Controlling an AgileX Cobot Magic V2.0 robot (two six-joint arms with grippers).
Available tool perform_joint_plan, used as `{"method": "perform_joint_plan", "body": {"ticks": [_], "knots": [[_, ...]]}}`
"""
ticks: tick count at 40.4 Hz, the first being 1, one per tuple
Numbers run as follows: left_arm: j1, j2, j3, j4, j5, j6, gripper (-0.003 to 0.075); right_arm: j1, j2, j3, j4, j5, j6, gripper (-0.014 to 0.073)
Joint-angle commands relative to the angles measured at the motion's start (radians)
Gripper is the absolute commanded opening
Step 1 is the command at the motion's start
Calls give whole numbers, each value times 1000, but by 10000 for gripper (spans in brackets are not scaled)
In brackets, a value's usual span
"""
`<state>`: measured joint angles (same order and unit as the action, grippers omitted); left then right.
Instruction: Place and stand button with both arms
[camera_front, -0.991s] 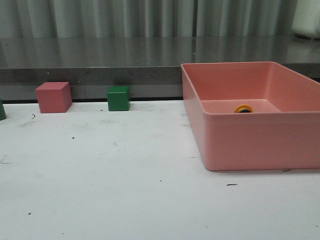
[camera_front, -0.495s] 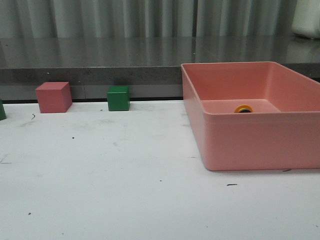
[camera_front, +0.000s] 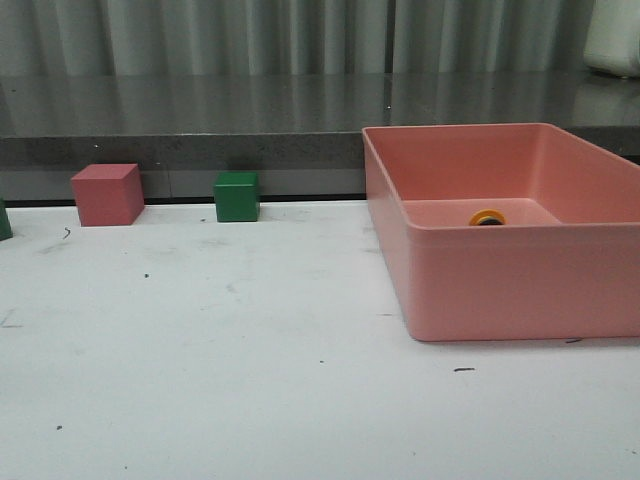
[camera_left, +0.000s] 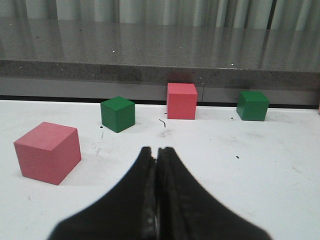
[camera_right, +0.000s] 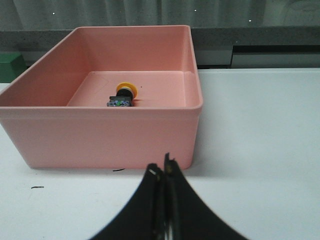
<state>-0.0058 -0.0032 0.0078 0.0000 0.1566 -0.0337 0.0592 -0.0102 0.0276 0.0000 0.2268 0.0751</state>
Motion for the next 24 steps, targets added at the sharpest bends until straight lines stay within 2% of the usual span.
{"method": "perform_joint_plan", "body": {"ticks": [1, 13, 17, 24], "knots": [[1, -21, 16, 7, -88, -8, -20, -5, -18, -4, 0, -92, -5, -61], [1, -21, 16, 7, -195, -8, -20, -5, -18, -4, 0, -127, -5, -61], [1, -21, 16, 7, -297, -8, -20, -5, -18, -4, 0, -175, -5, -61], [1, -21, 12, 0, -560, -8, -20, -5, -18, -32, 0, -334, -5, -61]]}}
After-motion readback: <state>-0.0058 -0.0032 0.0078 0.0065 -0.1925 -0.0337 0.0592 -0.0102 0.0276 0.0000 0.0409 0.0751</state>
